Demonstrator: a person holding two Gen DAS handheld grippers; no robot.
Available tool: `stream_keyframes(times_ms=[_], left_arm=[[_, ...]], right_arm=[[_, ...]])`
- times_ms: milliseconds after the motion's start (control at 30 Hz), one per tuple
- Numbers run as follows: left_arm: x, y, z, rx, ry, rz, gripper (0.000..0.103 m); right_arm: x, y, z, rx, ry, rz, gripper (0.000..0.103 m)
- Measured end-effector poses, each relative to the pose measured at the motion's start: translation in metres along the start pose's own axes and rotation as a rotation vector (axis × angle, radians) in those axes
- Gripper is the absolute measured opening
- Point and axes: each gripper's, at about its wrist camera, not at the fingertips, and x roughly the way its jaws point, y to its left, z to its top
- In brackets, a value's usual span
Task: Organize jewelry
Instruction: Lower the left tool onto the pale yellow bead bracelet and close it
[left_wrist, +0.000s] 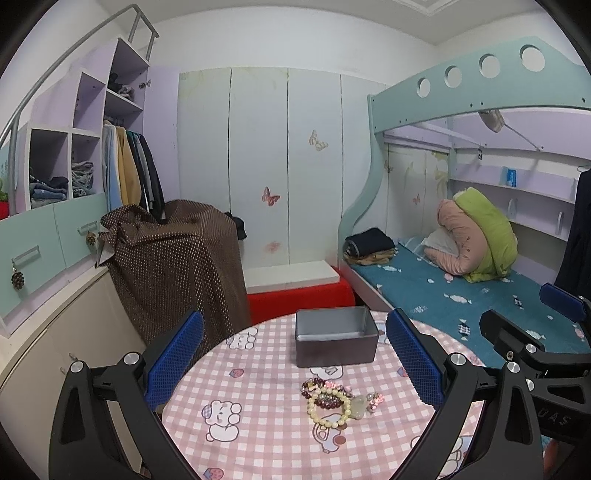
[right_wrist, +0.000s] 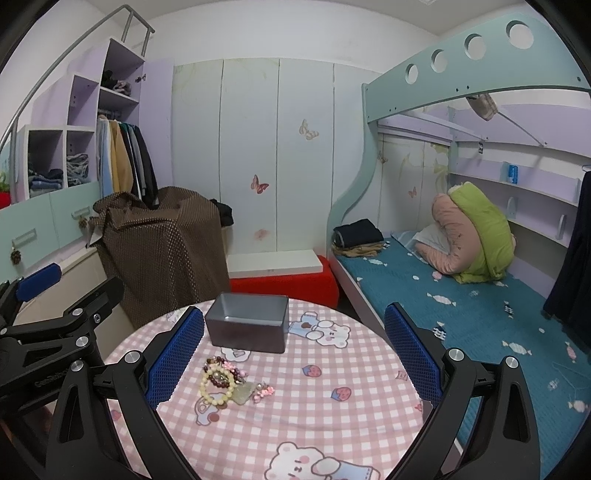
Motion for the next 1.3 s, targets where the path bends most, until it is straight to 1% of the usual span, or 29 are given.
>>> stream_keyframes(times_ms=[67, 167, 267, 300, 367, 433, 533, 633, 700, 767, 833, 900, 967, 1033, 1067, 1100, 1133, 1167, 1200, 1233, 1267, 1300], left_arm=[[0.008, 0.002, -0.003, 0.000, 0.029, -0.008, 0.096], [0.025, 0.006, -0.008, -0.002, 0.088, -0.002, 0.096], [0.047, 0.014, -0.018, -0.011, 0.165, 0.003, 0.096], [0.056, 0.016, -0.023, -0.018, 0.194, 0.003, 0.096], [0.073, 0.023, -0.033, -0.036, 0.261, -0.006, 0.096], [0.095, 0.027, -0.048, -0.057, 0.351, -0.031, 0.096], [0.123, 0.030, -0.071, -0.091, 0.461, -0.063, 0.095], [0.144, 0.026, -0.087, -0.095, 0.535, -0.088, 0.095], [0.157, 0.017, -0.102, -0.076, 0.587, -0.104, 0.095], [0.165, 0.014, -0.110, -0.062, 0.609, -0.100, 0.094], [0.175, 0.012, -0.118, -0.064, 0.641, -0.103, 0.085], [0.184, 0.011, -0.123, -0.070, 0.666, -0.107, 0.081], [0.192, 0.010, -0.127, -0.065, 0.686, -0.101, 0.072], [0.195, 0.008, -0.129, -0.054, 0.678, -0.081, 0.064], [0.196, 0.006, -0.129, -0.034, 0.674, -0.064, 0.063], [0.197, 0.004, -0.130, -0.014, 0.667, -0.053, 0.060], [0.197, 0.003, -0.131, -0.004, 0.651, -0.057, 0.054], [0.197, 0.002, -0.131, -0.002, 0.640, -0.061, 0.052], [0.197, 0.002, -0.132, 0.002, 0.629, -0.059, 0.048], [0.195, 0.001, -0.133, 0.009, 0.611, -0.069, 0.035], [0.193, 0.001, -0.132, 0.018, 0.604, -0.074, 0.029], [0.193, 0.001, -0.132, 0.025, 0.601, -0.078, 0.020]], right_arm=[[0.008, -0.002, 0.001, -0.001, 0.015, -0.002, 0.095], [0.024, -0.005, -0.008, -0.002, 0.057, -0.006, 0.095], [0.039, -0.008, -0.016, 0.000, 0.096, -0.015, 0.095], [0.048, -0.010, -0.021, 0.000, 0.122, -0.020, 0.095], [0.060, -0.014, -0.029, 0.004, 0.160, -0.026, 0.095], [0.072, -0.017, -0.038, 0.008, 0.201, -0.029, 0.095], [0.090, -0.021, -0.051, 0.015, 0.253, -0.025, 0.095], [0.104, -0.021, -0.062, 0.009, 0.286, -0.017, 0.095], [0.112, -0.021, -0.071, 0.001, 0.302, -0.021, 0.095], [0.121, -0.021, -0.082, -0.008, 0.331, -0.018, 0.095], [0.128, -0.020, -0.089, -0.015, 0.356, -0.017, 0.095], [0.134, -0.020, -0.095, -0.017, 0.371, -0.015, 0.095], [0.138, -0.021, -0.099, -0.019, 0.381, -0.018, 0.095], [0.142, -0.023, -0.102, -0.014, 0.390, -0.015, 0.095], [0.143, -0.023, -0.104, -0.013, 0.392, -0.012, 0.095], [0.145, -0.023, -0.105, -0.016, 0.396, -0.010, 0.095], [0.147, -0.022, -0.106, -0.022, 0.404, -0.006, 0.095], [0.149, -0.020, -0.107, -0.029, 0.410, 0.001, 0.095], [0.152, -0.019, -0.108, -0.034, 0.414, 0.005, 0.095], [0.155, -0.017, -0.109, -0.044, 0.426, 0.017, 0.095], [0.157, -0.015, -0.110, -0.051, 0.433, 0.027, 0.095], [0.161, -0.012, -0.111, -0.064, 0.444, 0.039, 0.095]])
